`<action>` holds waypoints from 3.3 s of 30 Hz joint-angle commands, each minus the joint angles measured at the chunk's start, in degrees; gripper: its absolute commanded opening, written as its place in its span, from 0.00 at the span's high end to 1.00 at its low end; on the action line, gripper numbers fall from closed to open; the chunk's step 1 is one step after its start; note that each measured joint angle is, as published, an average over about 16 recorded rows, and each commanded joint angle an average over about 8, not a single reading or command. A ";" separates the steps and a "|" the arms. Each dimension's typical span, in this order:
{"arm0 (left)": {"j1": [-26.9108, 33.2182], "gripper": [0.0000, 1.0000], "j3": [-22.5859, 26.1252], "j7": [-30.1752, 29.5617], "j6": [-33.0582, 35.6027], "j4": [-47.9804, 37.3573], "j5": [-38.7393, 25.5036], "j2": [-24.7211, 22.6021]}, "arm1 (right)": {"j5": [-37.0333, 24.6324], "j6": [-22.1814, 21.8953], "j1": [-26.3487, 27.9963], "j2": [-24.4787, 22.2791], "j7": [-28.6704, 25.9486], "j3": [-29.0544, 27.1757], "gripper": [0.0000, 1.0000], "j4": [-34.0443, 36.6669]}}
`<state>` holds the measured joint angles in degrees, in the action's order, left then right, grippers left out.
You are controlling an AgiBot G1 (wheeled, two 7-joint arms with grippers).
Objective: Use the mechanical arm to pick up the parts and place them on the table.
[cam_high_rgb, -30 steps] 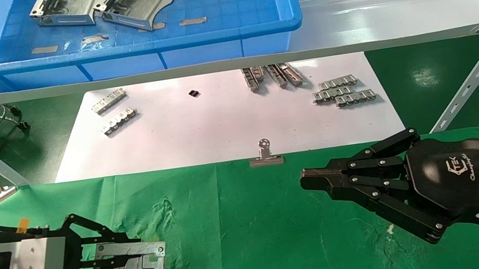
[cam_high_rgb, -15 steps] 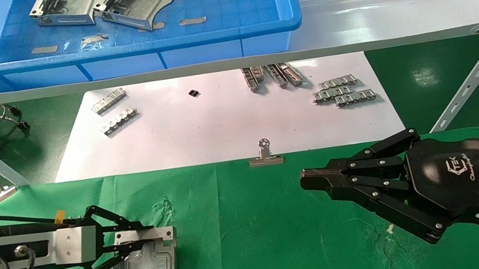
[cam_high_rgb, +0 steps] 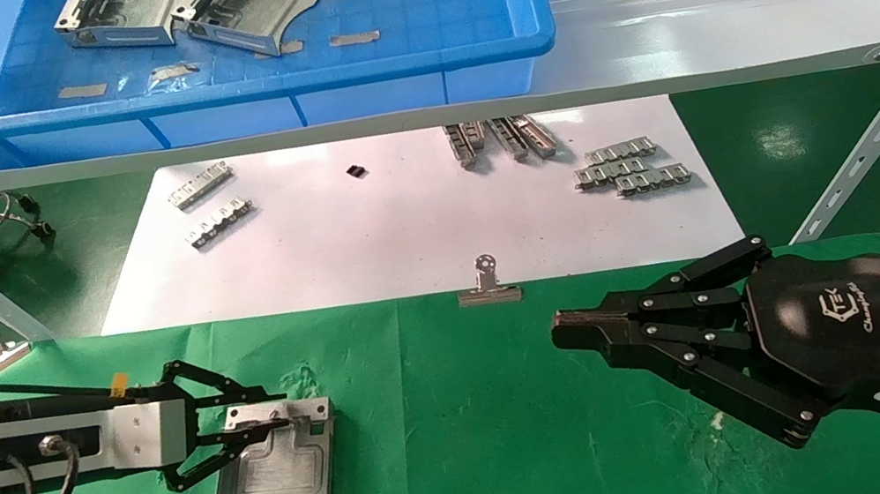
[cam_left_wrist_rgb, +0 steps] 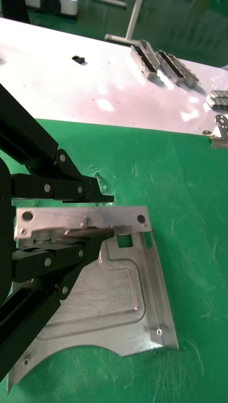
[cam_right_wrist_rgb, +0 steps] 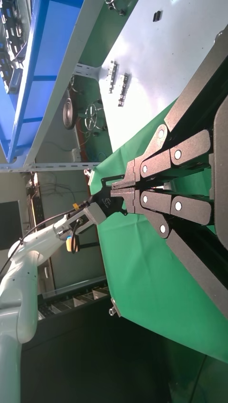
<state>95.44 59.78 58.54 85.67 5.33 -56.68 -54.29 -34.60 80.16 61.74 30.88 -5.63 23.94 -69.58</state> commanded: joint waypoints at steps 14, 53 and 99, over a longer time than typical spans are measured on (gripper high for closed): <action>0.24 0.00 -1.45 -8.55 6.22 2.46 2.67 2.31 | 0.00 0.00 0.00 0.00 0.00 0.00 0.82 0.00; -21.53 0.00 -28.56 -47.61 2.30 44.45 10.39 13.09 | 0.00 0.00 0.00 0.00 0.00 0.00 0.00 0.00; -34.23 0.00 -44.16 -69.55 -0.08 68.83 15.02 19.44 | 0.01 -0.01 -0.01 0.00 0.00 0.00 0.00 0.02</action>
